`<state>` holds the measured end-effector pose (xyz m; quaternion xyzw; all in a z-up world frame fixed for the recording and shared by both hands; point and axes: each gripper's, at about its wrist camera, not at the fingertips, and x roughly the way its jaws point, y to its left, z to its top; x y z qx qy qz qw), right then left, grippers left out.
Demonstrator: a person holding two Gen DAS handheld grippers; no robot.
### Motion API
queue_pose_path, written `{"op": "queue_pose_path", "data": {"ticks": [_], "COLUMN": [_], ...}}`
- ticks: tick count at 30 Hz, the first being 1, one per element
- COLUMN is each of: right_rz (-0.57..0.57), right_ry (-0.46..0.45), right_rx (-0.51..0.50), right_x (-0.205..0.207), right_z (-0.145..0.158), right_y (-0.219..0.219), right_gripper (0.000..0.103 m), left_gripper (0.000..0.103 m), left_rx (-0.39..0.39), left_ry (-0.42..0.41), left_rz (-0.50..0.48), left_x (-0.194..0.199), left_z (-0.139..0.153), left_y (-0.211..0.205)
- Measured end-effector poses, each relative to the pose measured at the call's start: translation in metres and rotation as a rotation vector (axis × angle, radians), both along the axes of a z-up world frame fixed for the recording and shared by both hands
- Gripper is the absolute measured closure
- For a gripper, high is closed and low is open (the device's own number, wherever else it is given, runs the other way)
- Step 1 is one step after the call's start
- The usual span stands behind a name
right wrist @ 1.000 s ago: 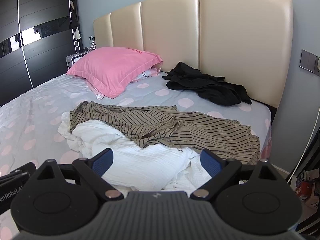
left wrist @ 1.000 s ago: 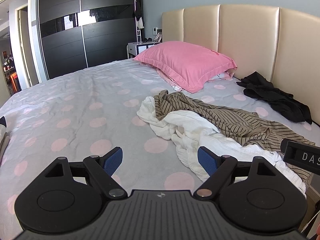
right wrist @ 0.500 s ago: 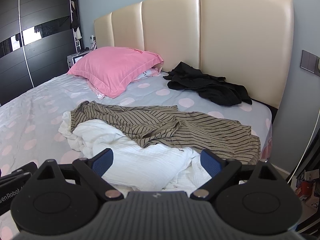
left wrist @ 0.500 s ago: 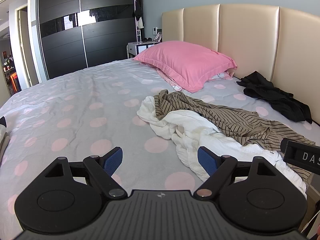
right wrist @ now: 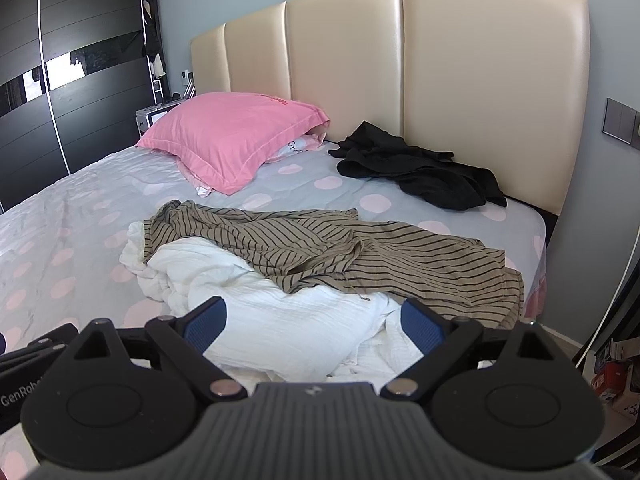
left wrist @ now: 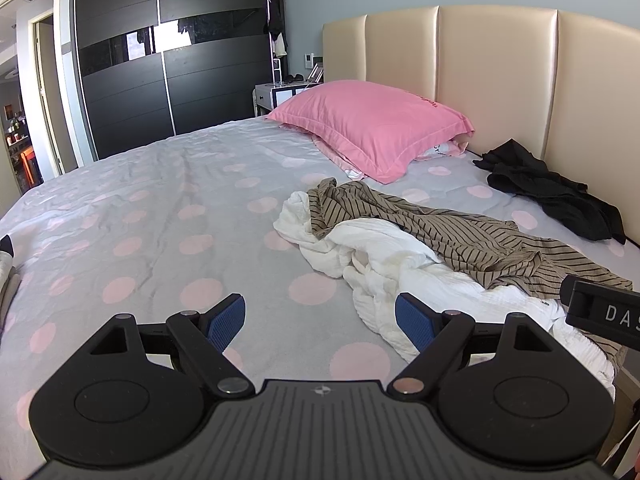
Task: Fold clothes
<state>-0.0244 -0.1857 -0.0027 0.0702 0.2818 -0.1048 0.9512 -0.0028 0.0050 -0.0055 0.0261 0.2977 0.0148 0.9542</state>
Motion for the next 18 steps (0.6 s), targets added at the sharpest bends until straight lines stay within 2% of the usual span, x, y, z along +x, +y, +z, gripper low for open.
{"op": "queue_pose_path", "data": {"ticks": [18], "right_rz": [0.008], "right_ry": [0.005], "right_rx": [0.004], "right_x": [0.0000], "right_z": [0.0005], "right_y": [-0.0022], "right_gripper": [0.008], "left_gripper": [0.021], "left_rx": [0.010], "left_ry": [0.005], "left_rz": [0.001], "left_x": [0.0011], "left_z": [-0.0011], "left_y": [-0.0009]}}
